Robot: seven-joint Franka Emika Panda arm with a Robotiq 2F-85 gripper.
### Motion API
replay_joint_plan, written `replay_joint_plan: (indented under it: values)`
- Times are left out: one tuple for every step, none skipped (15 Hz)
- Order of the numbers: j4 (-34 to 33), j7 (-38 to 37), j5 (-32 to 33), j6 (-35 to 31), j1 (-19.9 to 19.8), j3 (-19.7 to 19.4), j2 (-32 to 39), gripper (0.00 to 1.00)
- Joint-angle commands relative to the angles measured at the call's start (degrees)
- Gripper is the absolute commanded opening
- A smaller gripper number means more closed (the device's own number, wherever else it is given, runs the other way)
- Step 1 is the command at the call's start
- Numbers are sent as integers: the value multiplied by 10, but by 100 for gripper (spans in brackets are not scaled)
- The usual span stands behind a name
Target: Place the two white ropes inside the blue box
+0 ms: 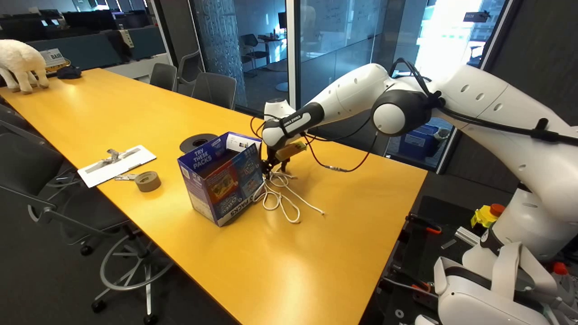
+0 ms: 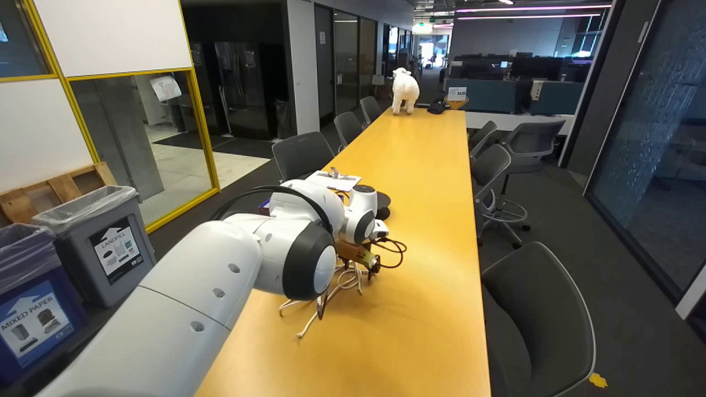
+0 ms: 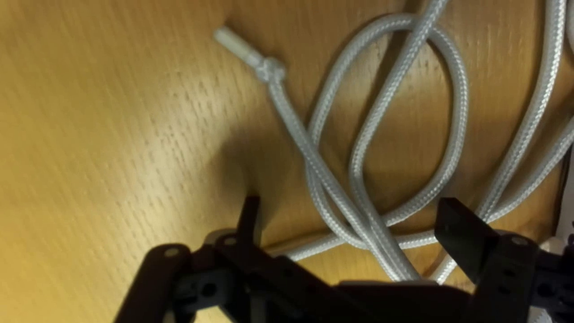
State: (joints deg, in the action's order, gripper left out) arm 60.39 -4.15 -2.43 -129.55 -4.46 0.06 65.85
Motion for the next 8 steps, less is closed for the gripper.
replay_joint_plan:
  values:
    - [-42, -18, -5, 21, 7, -7, 22, 100]
    - [-44, -19, -4, 23, 8, -8, 22, 100]
    - [-45, -20, -4, 24, 8, -8, 23, 100]
    - [-46, -19, -4, 26, 8, -8, 24, 100]
    - [-48, -19, -3, 27, 8, -9, 25, 100]
    - [-50, -17, -1, 30, 9, -10, 26, 100]
    - [-52, -17, 3, 35, 11, -12, 27, 100]
    - [-55, -18, 3, 40, 12, -13, 28, 100]
